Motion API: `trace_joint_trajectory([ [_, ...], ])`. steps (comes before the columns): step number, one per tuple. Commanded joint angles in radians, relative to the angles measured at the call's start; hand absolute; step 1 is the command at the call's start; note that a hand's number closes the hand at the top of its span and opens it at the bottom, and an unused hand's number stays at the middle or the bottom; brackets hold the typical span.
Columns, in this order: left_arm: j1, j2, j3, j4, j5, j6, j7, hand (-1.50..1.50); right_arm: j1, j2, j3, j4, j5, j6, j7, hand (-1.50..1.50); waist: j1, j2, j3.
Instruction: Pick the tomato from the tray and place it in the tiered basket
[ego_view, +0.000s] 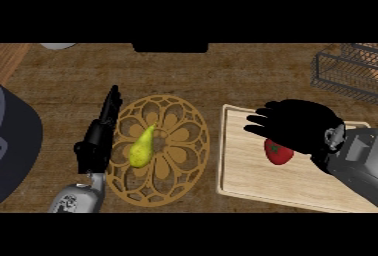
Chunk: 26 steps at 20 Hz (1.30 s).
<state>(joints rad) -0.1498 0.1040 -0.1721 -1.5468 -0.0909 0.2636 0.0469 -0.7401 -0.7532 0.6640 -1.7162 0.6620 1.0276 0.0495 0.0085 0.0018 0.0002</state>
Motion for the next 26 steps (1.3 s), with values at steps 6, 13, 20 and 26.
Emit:
trace_joint_trajectory([
  [6,-0.010,-0.029,0.022,0.039,-0.008,-0.013,-0.036,0.00,0.005,0.108,-0.005,0.072,0.108,0.053,-0.059,-1.50,-0.003,-0.001,-0.001],
  [13,0.079,-0.004,0.030,-0.027,-0.005,-0.048,-0.054,0.00,0.058,0.083,0.021,0.118,0.209,-0.032,-0.145,-1.50,0.000,-0.002,0.000],
  [20,-0.018,-0.077,-0.008,0.010,-0.076,0.006,0.014,0.00,0.082,0.147,-0.001,0.180,0.278,-0.037,-0.167,-1.50,-0.007,-0.002,0.000],
  [26,-0.024,-0.013,0.080,-0.024,-0.011,-0.072,0.033,0.00,0.104,0.144,-0.030,0.193,0.331,-0.046,-0.223,-1.50,-0.005,-0.002,0.000],
])
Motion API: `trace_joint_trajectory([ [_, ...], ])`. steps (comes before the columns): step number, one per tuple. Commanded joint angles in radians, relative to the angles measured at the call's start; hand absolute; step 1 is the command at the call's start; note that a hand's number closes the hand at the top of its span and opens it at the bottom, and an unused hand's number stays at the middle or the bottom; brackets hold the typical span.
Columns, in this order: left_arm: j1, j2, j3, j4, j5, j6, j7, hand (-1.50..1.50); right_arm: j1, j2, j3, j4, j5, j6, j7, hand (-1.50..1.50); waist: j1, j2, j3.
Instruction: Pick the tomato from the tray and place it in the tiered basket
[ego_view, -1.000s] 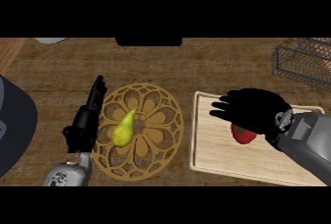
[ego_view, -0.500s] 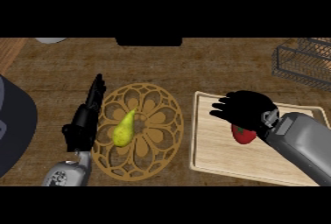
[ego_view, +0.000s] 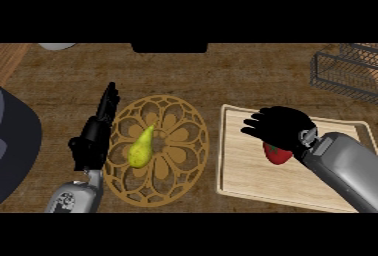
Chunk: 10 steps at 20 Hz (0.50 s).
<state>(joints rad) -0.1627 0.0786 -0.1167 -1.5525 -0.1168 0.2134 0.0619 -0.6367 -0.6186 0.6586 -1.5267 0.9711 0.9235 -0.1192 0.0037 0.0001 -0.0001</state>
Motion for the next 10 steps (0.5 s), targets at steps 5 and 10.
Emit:
trace_joint_trajectory([
  [5,-0.011,0.004,0.040,0.044,0.015,-0.034,-0.039,0.00,0.072,0.078,0.009,0.041,0.091,-0.029,-0.036,-1.50,-0.001,0.001,0.000],
  [10,0.011,-0.017,0.029,0.016,-0.005,-0.019,-0.032,0.00,0.111,0.062,-0.029,0.045,0.111,-0.038,-0.079,-1.50,-0.001,0.000,0.000],
])
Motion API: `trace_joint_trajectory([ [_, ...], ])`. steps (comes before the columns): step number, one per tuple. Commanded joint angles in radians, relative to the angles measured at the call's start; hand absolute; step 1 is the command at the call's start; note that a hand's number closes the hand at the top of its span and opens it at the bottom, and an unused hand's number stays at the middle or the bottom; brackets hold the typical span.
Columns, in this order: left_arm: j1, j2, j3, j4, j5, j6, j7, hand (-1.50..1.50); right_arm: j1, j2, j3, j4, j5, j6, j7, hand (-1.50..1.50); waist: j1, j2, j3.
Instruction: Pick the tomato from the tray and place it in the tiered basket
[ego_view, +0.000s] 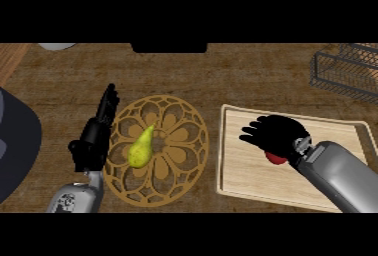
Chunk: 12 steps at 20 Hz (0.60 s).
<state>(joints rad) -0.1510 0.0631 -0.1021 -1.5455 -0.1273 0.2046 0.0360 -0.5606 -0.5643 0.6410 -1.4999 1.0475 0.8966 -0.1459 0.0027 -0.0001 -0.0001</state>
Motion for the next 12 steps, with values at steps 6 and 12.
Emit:
trace_joint_trajectory([
  [6,0.022,0.017,0.024,0.008,0.010,-0.043,-0.019,0.00,0.022,0.013,-0.076,0.066,0.060,-0.112,-0.120,1.50,0.002,0.001,0.000],
  [12,0.004,-0.019,0.005,0.012,-0.012,-0.017,-0.013,0.00,0.062,0.031,0.001,0.101,0.183,-0.360,-0.187,1.50,0.002,0.002,0.000],
])
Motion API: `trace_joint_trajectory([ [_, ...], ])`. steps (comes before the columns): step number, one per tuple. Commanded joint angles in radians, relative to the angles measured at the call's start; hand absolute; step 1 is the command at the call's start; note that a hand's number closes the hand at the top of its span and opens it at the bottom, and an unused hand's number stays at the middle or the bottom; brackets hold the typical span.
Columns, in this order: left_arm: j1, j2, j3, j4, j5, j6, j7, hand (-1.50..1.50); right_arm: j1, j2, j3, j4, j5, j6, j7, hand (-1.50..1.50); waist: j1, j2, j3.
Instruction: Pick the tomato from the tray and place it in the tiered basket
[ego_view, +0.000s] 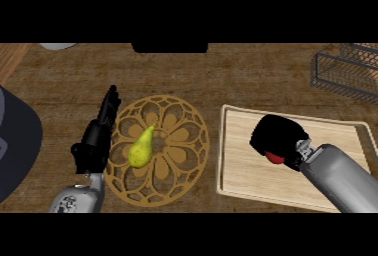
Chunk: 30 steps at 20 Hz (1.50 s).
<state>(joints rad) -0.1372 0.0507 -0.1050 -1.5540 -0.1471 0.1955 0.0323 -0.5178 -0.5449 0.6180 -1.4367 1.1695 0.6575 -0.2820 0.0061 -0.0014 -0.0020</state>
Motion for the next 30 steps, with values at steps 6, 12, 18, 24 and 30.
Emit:
trace_joint_trajectory([
  [6,0.021,0.010,0.029,0.003,0.004,0.013,-0.004,0.00,0.071,0.037,-0.465,0.270,-0.045,-0.016,0.464,1.50,-0.071,0.002,0.005],
  [12,0.002,-0.010,0.010,-0.007,-0.002,0.016,0.014,0.00,0.024,0.220,-0.623,0.316,-0.019,-0.173,0.816,1.50,-0.003,0.003,0.003],
  [18,-0.032,-0.004,0.026,0.021,0.007,-0.001,0.024,0.00,0.000,0.196,-0.659,0.164,0.011,-0.173,0.932,1.50,-0.012,-0.001,0.002],
  [24,0.036,0.028,0.027,-0.036,0.006,-0.021,0.017,0.00,-0.111,0.115,-0.745,-0.041,-0.014,-0.049,1.015,1.50,-0.015,-0.006,0.001],
  [30,-0.012,-0.002,0.031,0.018,0.011,-0.014,-0.007,0.00,-0.271,0.084,-0.816,-0.184,-0.053,0.134,1.117,1.50,-0.015,-0.004,0.001],
])
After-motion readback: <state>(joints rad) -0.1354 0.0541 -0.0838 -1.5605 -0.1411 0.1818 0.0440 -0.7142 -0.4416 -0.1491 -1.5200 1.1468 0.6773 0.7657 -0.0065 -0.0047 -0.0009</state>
